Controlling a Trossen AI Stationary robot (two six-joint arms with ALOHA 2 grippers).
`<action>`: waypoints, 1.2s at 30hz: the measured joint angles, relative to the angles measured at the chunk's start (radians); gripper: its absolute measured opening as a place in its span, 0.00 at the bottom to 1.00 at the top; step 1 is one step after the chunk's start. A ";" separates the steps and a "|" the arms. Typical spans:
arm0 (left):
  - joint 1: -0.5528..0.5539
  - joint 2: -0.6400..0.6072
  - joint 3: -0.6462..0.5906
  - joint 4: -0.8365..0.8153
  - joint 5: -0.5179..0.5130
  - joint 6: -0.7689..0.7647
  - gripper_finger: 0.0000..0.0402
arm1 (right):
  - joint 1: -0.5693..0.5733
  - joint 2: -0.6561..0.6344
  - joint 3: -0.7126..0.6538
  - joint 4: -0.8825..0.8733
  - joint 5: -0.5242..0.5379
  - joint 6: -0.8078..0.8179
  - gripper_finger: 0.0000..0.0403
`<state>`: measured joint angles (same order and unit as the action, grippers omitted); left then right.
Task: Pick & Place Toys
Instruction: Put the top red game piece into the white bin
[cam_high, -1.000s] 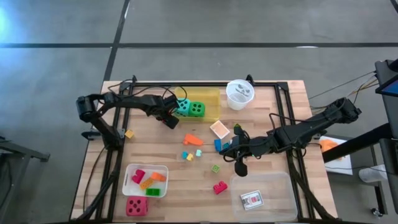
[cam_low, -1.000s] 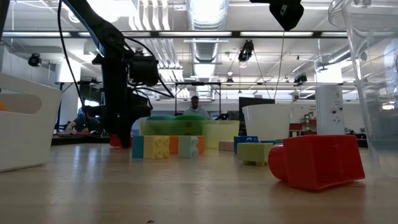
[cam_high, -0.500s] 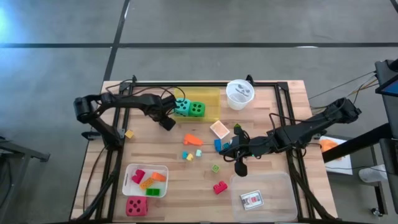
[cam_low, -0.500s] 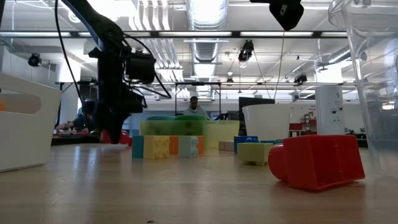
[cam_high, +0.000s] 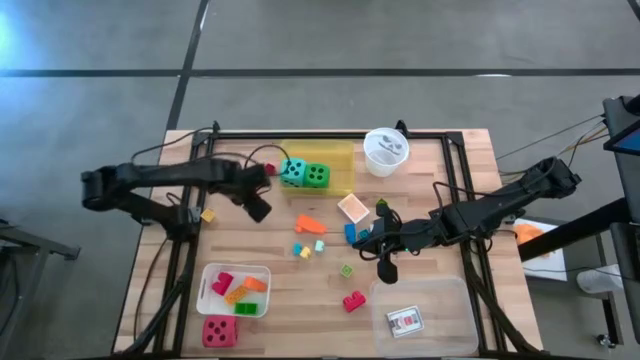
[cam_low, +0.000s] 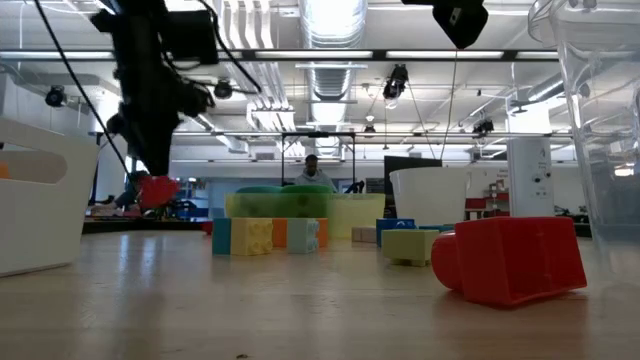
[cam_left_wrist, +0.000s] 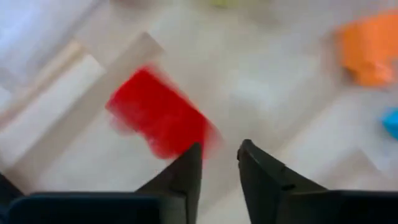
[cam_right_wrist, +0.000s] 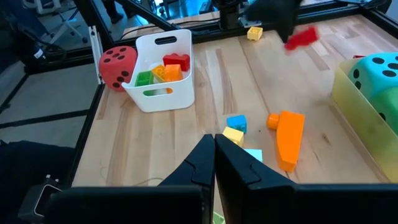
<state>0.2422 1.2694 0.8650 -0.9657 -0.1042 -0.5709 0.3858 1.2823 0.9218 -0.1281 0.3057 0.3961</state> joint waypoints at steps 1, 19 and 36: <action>-0.035 -0.027 0.000 -0.012 0.006 -0.026 0.21 | 0.000 0.000 0.000 0.001 0.000 0.000 0.02; -0.353 -0.142 0.001 -0.092 0.003 -0.325 0.00 | 0.000 0.000 0.000 0.044 0.000 0.001 0.02; 0.198 -0.134 -0.027 -0.236 -0.051 -0.145 0.09 | 0.000 0.000 0.000 0.039 -0.018 0.000 0.02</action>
<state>0.4400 1.1351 0.8381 -1.2021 -0.1552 -0.7160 0.3855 1.2823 0.9218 -0.0886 0.2880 0.3958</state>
